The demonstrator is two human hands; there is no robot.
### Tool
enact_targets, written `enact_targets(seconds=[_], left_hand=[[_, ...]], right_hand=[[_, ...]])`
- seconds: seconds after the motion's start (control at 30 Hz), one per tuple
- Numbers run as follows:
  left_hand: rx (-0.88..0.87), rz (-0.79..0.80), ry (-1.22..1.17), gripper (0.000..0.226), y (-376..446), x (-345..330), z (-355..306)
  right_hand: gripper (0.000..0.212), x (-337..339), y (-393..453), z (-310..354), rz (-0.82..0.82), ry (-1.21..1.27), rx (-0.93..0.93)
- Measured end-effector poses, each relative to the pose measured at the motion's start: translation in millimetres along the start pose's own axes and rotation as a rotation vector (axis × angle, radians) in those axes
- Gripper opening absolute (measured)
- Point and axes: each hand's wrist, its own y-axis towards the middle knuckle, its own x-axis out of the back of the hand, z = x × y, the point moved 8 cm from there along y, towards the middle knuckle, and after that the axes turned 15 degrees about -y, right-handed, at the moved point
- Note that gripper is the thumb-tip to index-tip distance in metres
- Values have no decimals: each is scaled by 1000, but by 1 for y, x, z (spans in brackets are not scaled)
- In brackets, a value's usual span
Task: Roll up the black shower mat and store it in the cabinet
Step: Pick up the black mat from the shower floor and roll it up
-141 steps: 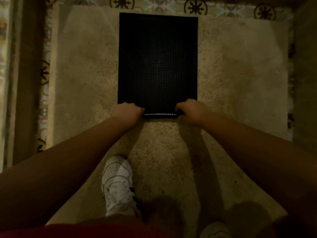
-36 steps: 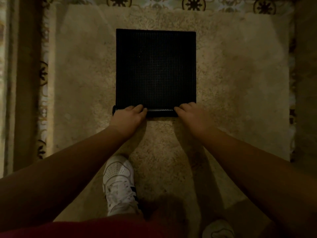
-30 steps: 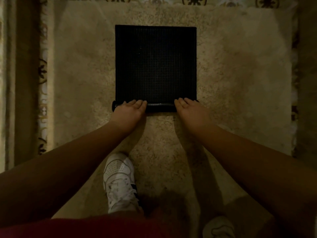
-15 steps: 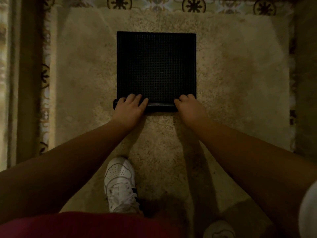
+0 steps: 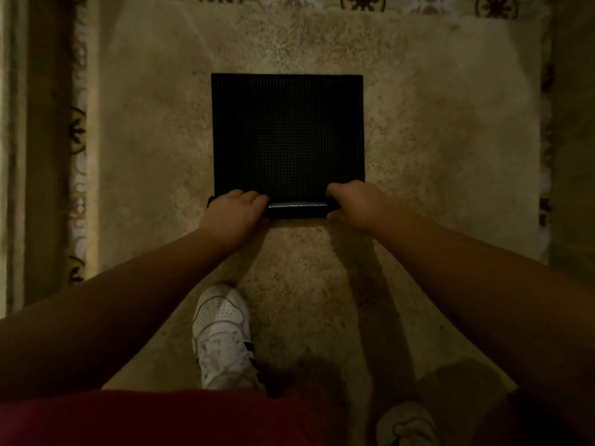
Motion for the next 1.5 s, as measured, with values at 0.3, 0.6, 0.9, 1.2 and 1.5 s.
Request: enact_targets(seconds=[0.3, 0.6, 0.9, 1.2, 1.5], left_hand=[[55, 55, -81, 36, 18, 5, 12], [-16, -148, -228, 47, 5, 11, 13], [97, -41, -147, 44, 26, 21, 9], [149, -18, -231, 55, 46, 36, 21], [-15, -130, 61, 47, 34, 20, 4]], right_hand=[[45, -1, -19, -2, -290, -29, -52], [44, 3, 8, -14, -121, 80, -23], [43, 11, 23, -21, -52, 142, -40], [39, 15, 8, 2, -359, 20, -45], [47, 22, 25, -6, -208, 19, -1]])
